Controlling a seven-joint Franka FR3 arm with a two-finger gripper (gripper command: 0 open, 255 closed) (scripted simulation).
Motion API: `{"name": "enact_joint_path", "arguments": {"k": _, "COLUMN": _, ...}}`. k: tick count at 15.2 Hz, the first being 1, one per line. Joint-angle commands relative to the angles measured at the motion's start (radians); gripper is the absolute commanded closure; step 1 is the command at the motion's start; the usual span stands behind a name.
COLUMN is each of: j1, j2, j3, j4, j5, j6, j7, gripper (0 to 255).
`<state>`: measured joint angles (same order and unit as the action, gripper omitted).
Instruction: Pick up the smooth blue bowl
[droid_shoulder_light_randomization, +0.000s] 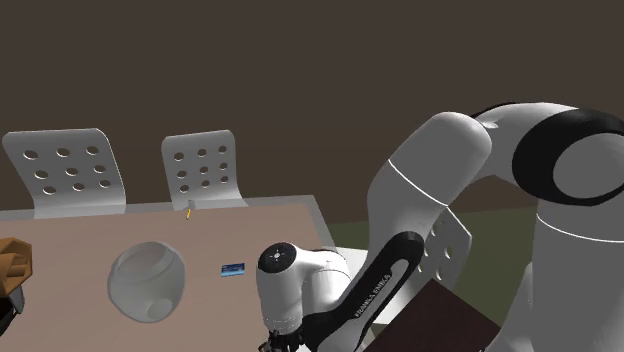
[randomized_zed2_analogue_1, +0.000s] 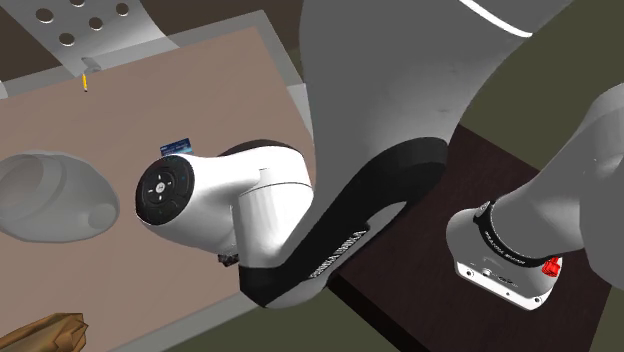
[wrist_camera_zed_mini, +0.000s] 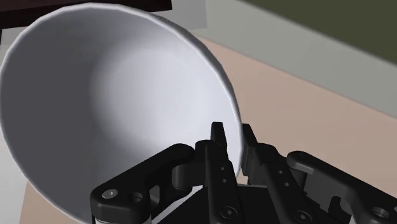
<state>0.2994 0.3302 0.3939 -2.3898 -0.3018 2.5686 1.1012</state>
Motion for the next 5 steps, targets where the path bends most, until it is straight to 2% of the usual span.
{"name": "enact_joint_path", "arguments": {"k": 1, "j1": -0.008, "j2": -0.029, "j3": 0.015, "j4": -0.004, "j5": 0.024, "j6": -0.022, "j7": -0.014, "gripper": 255}}
{"name": "enact_joint_path", "arguments": {"k": 5, "j1": -0.017, "j2": -0.059, "j3": 0.029, "j4": -0.007, "j5": 0.049, "j6": -0.046, "j7": -0.033, "gripper": 255}}
